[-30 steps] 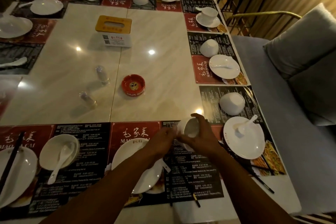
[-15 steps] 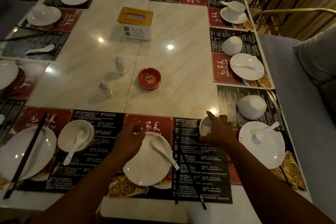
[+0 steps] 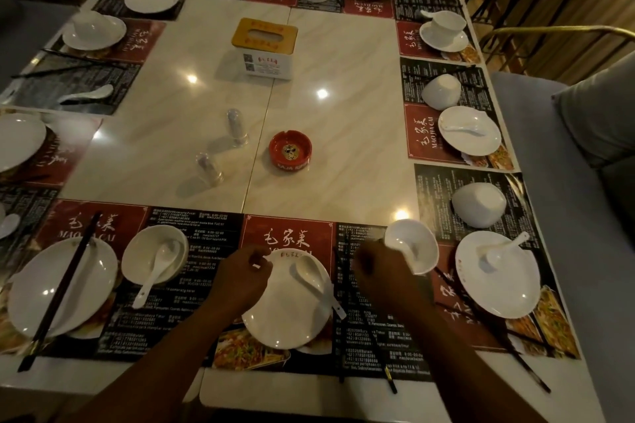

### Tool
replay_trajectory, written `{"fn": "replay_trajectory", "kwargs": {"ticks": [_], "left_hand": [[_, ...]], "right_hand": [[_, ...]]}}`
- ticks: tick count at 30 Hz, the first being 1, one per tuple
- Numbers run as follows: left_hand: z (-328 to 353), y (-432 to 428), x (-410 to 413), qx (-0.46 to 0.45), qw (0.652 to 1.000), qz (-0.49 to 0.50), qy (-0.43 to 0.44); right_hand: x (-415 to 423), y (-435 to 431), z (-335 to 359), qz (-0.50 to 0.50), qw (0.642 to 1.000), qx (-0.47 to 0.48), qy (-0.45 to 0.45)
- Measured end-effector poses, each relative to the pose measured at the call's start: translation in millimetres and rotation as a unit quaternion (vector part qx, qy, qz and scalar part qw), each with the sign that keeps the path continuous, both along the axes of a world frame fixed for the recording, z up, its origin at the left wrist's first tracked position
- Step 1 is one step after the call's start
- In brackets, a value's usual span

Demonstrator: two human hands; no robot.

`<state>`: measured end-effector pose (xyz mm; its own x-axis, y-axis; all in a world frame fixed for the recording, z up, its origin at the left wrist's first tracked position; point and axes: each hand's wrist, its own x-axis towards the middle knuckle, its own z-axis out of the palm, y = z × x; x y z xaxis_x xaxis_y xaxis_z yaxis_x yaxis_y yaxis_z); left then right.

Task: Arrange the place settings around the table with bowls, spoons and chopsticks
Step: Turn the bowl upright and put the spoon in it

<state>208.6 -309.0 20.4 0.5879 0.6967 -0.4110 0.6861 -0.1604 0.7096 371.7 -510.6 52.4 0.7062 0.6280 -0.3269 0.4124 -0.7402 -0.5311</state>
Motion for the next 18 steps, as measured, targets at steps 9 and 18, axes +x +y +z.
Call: {"fn": "replay_trajectory", "kwargs": {"ticks": [9, 18], "left_hand": [[3, -13, 7, -0.011, 0.998, -0.057, -0.009], [2, -19, 11, 0.01, 0.994, -0.104, 0.008]], "right_hand": [[-63, -12, -44, -0.05, 0.993, -0.028, 0.102], [-70, -5, -52, -0.069, 0.992, -0.04, 0.097]]}}
